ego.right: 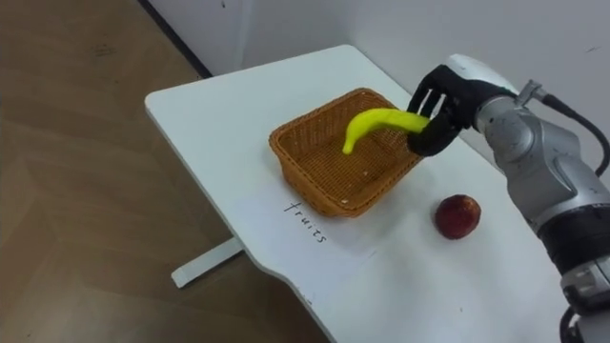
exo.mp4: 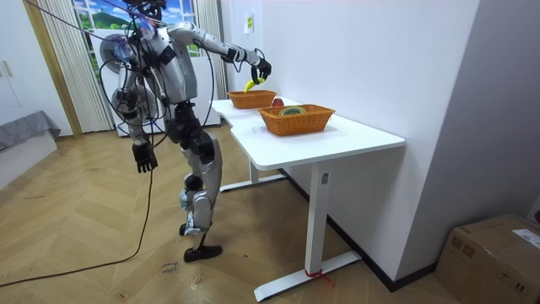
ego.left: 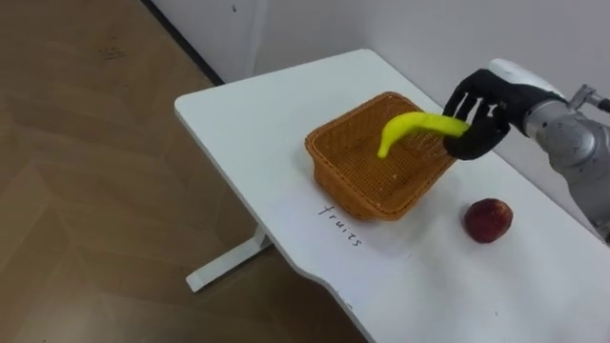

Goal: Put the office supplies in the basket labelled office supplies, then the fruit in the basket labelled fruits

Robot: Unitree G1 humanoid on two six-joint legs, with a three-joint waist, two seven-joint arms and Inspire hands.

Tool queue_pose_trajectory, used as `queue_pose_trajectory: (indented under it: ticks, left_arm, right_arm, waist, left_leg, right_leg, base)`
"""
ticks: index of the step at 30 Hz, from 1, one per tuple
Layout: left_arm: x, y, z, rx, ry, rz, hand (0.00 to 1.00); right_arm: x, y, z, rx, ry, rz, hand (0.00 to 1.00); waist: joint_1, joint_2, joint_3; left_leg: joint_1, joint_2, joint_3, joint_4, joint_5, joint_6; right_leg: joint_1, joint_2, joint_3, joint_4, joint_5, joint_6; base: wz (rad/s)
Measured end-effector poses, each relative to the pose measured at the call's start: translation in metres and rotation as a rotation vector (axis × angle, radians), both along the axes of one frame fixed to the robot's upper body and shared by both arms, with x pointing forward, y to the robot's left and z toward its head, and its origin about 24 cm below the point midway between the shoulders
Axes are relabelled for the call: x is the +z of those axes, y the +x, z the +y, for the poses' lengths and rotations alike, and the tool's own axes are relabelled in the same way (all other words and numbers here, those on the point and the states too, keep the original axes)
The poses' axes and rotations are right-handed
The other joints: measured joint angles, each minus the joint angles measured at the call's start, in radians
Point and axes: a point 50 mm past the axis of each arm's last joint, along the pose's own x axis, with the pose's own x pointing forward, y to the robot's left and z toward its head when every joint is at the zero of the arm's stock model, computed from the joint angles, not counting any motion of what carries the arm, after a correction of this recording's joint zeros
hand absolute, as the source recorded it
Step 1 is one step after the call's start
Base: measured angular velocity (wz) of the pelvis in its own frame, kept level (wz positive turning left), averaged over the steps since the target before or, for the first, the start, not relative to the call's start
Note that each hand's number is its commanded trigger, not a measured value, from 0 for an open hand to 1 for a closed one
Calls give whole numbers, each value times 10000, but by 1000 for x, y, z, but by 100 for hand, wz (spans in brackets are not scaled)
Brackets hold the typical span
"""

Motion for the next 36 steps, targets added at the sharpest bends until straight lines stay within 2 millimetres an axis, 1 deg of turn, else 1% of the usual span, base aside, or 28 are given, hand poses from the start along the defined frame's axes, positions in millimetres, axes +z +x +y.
queue_pose_trajectory:
  ticks: [4,5,9,10,11,13,24,27,28,29,31,33,34,35,36]
  left_arm:
    - [0,3,-2,-144,74,-71,0]
    - [0,5,-2,-151,70,-122,0]
    - [0,10,-2,-237,93,-265,0]
    - [0,12,-3,-294,135,-322,0]
    - [0,13,-3,-355,143,-373,0]
    - [0,14,-4,-442,153,-449,0]
    - [1,17,-3,-682,144,-634,0]
    - [2,16,-1,-702,237,-568,0]
    - [2,17,0,-696,265,-575,0]
    - [3,16,0,-681,279,-567,0]
    - [2,16,1,-631,306,-488,0]
    - [2,14,1,-571,356,-403,0]
    - [2,14,1,-551,423,-406,0]
    - [2,14,1,-545,446,-411,0]
    - [2,14,1,-533,461,-401,0]
  right_arm:
    - [6,7,-1,-191,-318,-367,0]
    - [7,8,0,-211,-383,-465,0]
    - [11,11,0,-301,-431,-803,0]
    - [11,11,1,-288,-465,-881,0]
    - [12,12,2,-247,-529,-960,0]
    - [15,13,3,-259,-545,-1144,0]
    - [20,12,-1,-379,-530,-1800,0]
    - [28,13,5,-174,-525,-2130,0]
    - [34,13,8,-6,-536,-2355,0]
    - [39,13,9,97,-603,-2564,0]
    - [42,13,9,103,-665,-2754,0]
    - [42,13,9,103,-699,-2798,0]
    - [42,13,9,101,-713,-2818,0]
    - [42,13,9,101,-721,-2832,0]
    - [41,13,10,133,-771,-2829,0]
  waist:
    - [21,-69,36]
    - [27,-73,107]
    - [44,-149,150]
    - [64,-177,129]
    - [67,-155,158]
    - [65,-114,190]
    - [120,-147,181]
    - [36,-163,172]
    - [27,-167,168]
    - [38,-166,166]
    - [68,-151,162]
    - [78,-138,154]
    - [83,-147,135]
    - [77,-140,140]
    - [69,-110,130]
  left_leg:
    - [-483,39,-64,58,74,-49]
    - [-570,37,-90,108,71,-51]
    - [-878,34,-134,188,69,-54]
    - [-963,28,-144,226,67,-52]
    - [-976,22,-148,317,63,-47]
    - [-992,14,-149,303,59,-42]
    - [-985,58,-59,301,47,-47]
    - [-1005,74,-75,359,28,-65]
    - [-1006,78,-75,373,20,-74]
    - [-988,88,-65,374,16,-78]
    - [-904,93,-49,348,16,-77]
    - [-766,95,-48,315,13,-73]
    - [-699,96,-48,295,11,-76]
    - [-642,96,-47,291,4,-79]
    - [-547,114,-33,289,-17,-84]
  right_leg:
    - [-455,34,31,138,5,-18]
    - [-502,51,50,131,5,-18]
    - [-758,81,55,125,28,-55]
    - [-808,84,89,123,34,-64]
    - [-807,86,127,123,35,-64]
    - [-815,86,141,119,36,-65]
    - [-824,102,296,130,50,-88]
    - [-822,136,280,123,70,-117]
    - [-822,142,275,122,72,-120]
    - [-813,152,292,121,78,-130]
    - [-748,152,296,108,84,-135]
    - [-600,155,291,69,84,-134]
    - [-513,172,290,-10,85,-136]
    - [-458,179,292,-47,86,-137]
    - [-421,186,294,-42,86,-137]
  base:
    - [3]
    - [11]
    - [7]
    - [4]
    - [4]
    - [0]
    - [-2]
    - [0]
    - [-4]
    - [-5]
    - [-2]
    - [0]
    - [0]
    - [0]
    - [-9]
